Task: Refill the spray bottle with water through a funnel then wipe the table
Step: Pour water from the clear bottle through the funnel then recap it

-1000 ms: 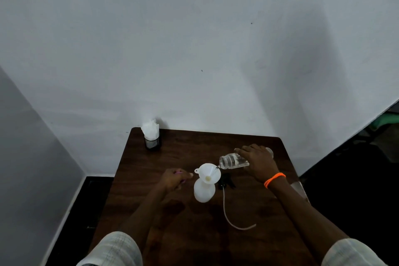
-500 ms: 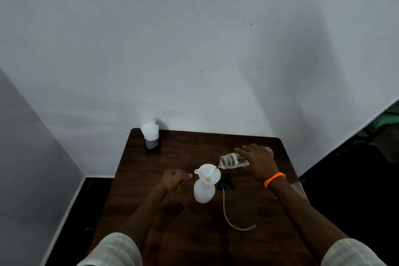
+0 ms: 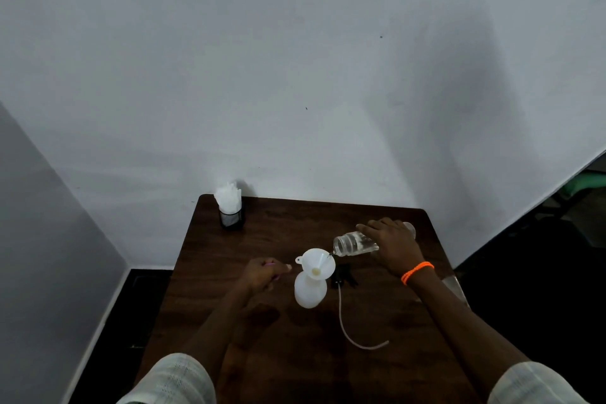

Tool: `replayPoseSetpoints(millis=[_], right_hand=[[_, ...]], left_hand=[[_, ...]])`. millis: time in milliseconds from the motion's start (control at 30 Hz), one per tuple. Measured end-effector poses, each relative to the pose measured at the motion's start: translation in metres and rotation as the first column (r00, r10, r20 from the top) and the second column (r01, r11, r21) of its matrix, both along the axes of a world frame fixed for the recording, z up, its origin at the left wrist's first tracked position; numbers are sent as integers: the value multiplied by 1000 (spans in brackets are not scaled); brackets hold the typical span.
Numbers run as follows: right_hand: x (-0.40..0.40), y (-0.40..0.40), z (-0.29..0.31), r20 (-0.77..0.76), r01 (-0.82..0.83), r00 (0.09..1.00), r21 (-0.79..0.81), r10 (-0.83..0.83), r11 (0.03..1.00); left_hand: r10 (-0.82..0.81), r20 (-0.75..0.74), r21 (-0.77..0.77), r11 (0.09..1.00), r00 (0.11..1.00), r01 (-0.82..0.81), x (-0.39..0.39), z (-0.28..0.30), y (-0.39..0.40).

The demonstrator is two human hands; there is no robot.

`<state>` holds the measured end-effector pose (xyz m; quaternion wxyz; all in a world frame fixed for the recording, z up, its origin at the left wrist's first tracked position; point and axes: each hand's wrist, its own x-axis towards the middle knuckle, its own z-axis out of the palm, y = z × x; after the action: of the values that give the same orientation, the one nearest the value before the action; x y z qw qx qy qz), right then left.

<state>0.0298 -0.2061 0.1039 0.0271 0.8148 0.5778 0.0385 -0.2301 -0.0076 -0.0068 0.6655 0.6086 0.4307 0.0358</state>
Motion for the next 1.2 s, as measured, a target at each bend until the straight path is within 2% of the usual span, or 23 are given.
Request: replayPoseSetpoints(millis=[267, 1200], right_hand=[[0, 1, 0, -5, -2, 1000, -6, 2, 1000], [-4, 2, 5, 30, -5, 1000, -25, 6, 1000]], left_hand=[[43, 4, 1, 999, 999, -43, -2, -5, -2], [43, -14, -28, 999, 999, -44, -7, -10, -2]])
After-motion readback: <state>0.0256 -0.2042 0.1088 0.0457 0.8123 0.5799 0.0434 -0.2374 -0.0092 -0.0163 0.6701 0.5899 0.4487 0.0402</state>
